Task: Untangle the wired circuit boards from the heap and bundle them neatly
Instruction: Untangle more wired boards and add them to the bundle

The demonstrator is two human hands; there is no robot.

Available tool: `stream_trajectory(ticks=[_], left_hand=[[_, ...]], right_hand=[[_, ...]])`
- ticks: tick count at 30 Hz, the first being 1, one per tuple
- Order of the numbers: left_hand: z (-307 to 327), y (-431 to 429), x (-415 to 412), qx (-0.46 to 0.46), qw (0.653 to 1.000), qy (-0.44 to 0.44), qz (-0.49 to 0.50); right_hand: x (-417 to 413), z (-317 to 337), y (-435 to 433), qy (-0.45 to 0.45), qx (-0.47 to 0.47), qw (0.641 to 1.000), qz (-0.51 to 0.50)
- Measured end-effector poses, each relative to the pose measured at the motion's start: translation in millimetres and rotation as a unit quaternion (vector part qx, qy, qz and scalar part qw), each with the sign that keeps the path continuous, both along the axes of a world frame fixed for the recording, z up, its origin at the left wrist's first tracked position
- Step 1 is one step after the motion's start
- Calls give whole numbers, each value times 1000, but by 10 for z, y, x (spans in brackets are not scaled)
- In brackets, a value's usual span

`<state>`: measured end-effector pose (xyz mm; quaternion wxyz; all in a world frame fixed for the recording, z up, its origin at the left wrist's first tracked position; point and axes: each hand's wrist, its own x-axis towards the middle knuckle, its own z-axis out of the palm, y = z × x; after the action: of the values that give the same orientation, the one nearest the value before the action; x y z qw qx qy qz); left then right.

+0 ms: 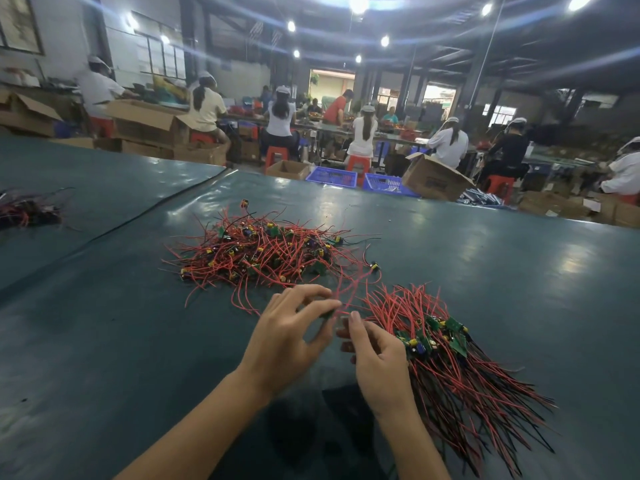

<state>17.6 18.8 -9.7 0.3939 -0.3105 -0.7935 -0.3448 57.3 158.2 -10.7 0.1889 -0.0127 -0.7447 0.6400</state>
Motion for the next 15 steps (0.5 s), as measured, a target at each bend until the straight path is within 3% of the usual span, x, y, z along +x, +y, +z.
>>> stream_trajectory(ticks=[4,7,10,12,15], left_hand=[[-15,87,82,-62,996,14,-61],[-36,109,118,-32,995,-19,-94],[-16,141,149,77,984,-95,-129],[-17,151,127,130,976,-143,-102],[-48,125,67,116,953,-274,-64]], right_hand=[[8,42,18,22,-63,998,-8],[2,33,59,14,-76,996,-39],[-1,14,84,6,-79,995,-53],[-5,2,73,6,-73,996,-46],[-8,-12,40,11,-62,998,-21]])
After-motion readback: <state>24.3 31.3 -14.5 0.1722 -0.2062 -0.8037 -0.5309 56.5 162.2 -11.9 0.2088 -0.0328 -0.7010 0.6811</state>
